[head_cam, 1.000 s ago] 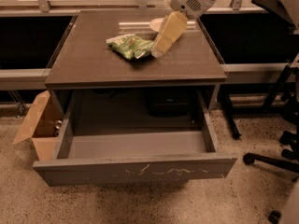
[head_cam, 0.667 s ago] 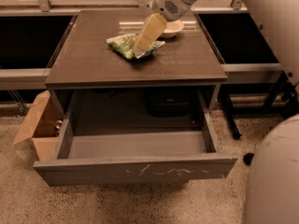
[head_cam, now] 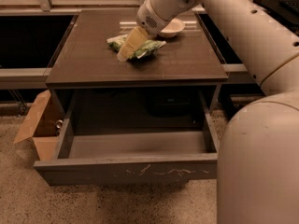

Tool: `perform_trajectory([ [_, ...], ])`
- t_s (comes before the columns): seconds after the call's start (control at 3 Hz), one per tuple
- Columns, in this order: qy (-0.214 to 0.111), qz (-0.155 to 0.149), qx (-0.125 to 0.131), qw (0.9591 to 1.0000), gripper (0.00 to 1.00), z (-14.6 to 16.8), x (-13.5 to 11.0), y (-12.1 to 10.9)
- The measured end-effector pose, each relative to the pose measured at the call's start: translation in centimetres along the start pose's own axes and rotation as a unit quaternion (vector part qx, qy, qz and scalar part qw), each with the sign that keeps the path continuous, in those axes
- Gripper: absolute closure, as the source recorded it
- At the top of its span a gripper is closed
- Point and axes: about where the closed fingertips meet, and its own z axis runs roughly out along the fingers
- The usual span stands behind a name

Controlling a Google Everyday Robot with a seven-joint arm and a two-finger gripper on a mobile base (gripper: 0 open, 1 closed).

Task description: Place green jalapeno chip bag into top drawer

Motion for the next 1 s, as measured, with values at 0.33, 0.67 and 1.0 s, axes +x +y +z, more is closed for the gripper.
perform_trajectory([
  [0.33,0.003,0.026,0.013,0.9996,0.0,2.4,1.3,-1.8],
  [0.67,0.004,0.041,0.029,0.9987,0.0,3.1,2.2,-3.4],
  [1.0,0.004,0.049,0.025,0.9985,0.03,4.8,2.9,-5.1],
])
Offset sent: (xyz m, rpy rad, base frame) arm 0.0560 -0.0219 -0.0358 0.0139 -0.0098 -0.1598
